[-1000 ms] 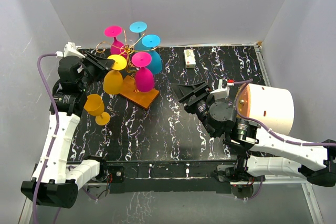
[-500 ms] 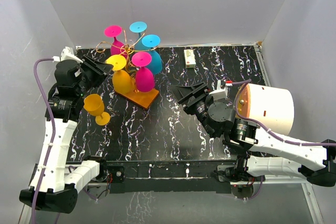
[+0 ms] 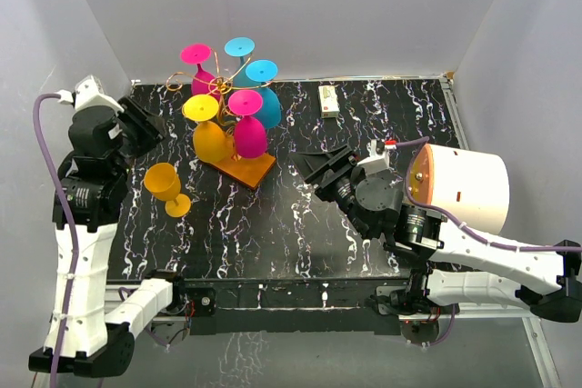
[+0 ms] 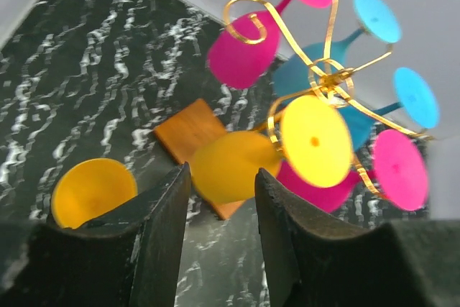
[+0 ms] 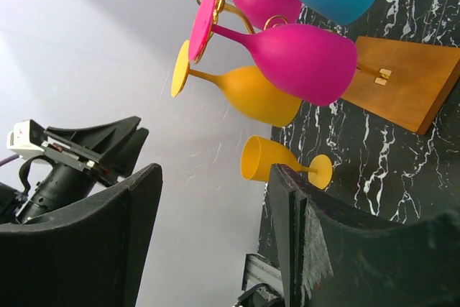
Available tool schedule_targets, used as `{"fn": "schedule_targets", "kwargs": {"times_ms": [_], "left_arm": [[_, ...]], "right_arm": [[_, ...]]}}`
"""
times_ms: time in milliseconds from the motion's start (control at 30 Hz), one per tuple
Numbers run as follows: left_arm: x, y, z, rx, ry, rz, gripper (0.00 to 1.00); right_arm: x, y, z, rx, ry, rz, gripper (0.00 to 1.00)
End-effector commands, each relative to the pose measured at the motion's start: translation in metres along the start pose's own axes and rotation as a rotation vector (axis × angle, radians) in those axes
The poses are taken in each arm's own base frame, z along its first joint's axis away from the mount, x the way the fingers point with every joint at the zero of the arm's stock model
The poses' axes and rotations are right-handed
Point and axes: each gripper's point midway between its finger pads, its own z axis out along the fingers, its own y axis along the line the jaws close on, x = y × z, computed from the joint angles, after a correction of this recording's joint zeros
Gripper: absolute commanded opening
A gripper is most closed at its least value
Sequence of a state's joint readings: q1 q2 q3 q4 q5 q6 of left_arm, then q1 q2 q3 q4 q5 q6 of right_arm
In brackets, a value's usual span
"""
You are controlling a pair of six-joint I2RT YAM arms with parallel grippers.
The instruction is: Place the wine glass upside down on the wine glass rack
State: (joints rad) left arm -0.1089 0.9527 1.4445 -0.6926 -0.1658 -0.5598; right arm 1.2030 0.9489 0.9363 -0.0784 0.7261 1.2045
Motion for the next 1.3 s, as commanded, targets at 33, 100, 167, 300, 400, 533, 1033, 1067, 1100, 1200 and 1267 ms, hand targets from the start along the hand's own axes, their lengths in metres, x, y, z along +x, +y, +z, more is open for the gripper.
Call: {"fn": "schedule_targets", "kwargs": {"times_ms": [33, 100, 167, 300, 400, 533, 1033, 1067, 1100, 1200, 1267], "left_arm": [[0.036, 0.051, 0.013, -0.210, 0.095, 0.119, 0.37], [0.054, 0.060, 0.023, -0.248, 0.164, 0.125, 0.37], [0.068, 0.065, 0.033, -0.265, 0.212, 0.126, 0.37], [0.087, 0.073, 0.050, -0.272, 0.271, 0.110, 0.41], [0.102, 0.086, 0.063, -0.305, 0.333, 0.087, 0.44], [0.121, 0.101, 0.076, -0.339, 0.412, 0.062, 0.44], [0.159, 0.126, 0.104, -0.378, 0.528, 0.080, 0.48], [0.161, 0.128, 0.105, -0.383, 0.528, 0.081, 0.47], [0.163, 0.129, 0.107, -0.385, 0.527, 0.082, 0.46], [0.170, 0.136, 0.109, -0.407, 0.541, 0.092, 0.37], [0.172, 0.139, 0.109, -0.419, 0.550, 0.099, 0.28]], "right_arm": [[-0.001, -0.003, 0.000, 0.006, -0.007, 0.002, 0.59], [-0.003, -0.003, -0.001, 0.011, -0.011, -0.007, 0.59], [-0.008, -0.002, -0.002, 0.013, -0.022, -0.020, 0.60], [-0.018, -0.005, -0.006, 0.026, -0.055, -0.036, 0.60], [-0.023, -0.009, -0.008, 0.035, -0.075, -0.041, 0.60], [-0.028, -0.010, -0.009, 0.040, -0.090, -0.051, 0.60], [-0.035, -0.009, -0.011, 0.029, -0.116, -0.052, 0.60], [-0.034, -0.009, -0.012, 0.028, -0.115, -0.052, 0.60], [-0.034, -0.009, -0.012, 0.028, -0.114, -0.051, 0.60], [-0.035, -0.009, -0.013, 0.028, -0.115, -0.048, 0.60], [-0.035, -0.010, -0.013, 0.029, -0.115, -0.048, 0.60]]}}
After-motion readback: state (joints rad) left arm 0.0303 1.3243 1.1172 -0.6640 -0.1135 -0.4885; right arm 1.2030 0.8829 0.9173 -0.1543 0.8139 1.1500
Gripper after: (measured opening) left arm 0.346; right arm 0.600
